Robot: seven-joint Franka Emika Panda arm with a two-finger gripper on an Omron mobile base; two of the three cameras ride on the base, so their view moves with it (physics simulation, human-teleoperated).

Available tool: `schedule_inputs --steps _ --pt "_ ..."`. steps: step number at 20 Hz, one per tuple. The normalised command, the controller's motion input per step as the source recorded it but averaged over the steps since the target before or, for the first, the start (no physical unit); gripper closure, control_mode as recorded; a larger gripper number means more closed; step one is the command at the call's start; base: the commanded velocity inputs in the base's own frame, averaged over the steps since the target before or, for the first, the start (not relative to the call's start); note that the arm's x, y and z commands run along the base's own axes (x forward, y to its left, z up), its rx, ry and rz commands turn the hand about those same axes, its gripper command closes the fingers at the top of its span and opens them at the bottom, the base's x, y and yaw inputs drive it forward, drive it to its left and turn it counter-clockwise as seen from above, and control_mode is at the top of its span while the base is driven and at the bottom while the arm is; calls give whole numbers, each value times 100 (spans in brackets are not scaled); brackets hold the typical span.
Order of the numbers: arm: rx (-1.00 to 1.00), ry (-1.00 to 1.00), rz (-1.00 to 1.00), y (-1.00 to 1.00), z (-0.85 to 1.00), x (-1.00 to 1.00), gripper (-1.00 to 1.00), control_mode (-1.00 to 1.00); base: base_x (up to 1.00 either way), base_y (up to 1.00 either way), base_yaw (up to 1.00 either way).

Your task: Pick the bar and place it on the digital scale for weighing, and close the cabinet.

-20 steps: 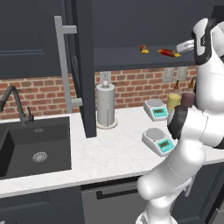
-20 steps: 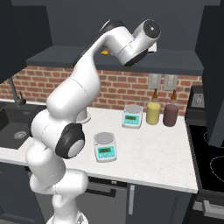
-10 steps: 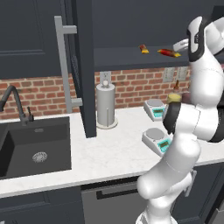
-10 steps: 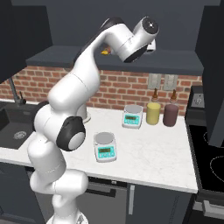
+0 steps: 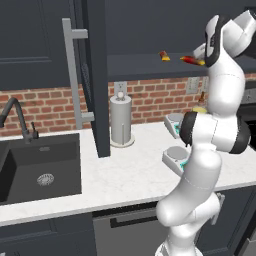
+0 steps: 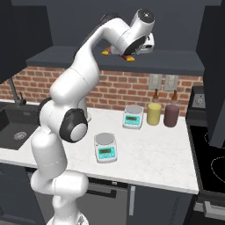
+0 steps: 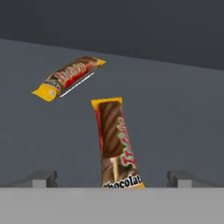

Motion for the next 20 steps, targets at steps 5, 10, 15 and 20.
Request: schedule_inputs --steps 5,10,15,20 --pt "-7 2 0 19 0 13 -100 -100 0 0 0" --pt "-7 0 0 18 -8 18 -100 -100 0 0 0" --pt "-1 0 0 -9 -44 30 -100 -100 0 0 0" --pt "-3 1 0 3 -64 22 -100 -100 0 0 0"
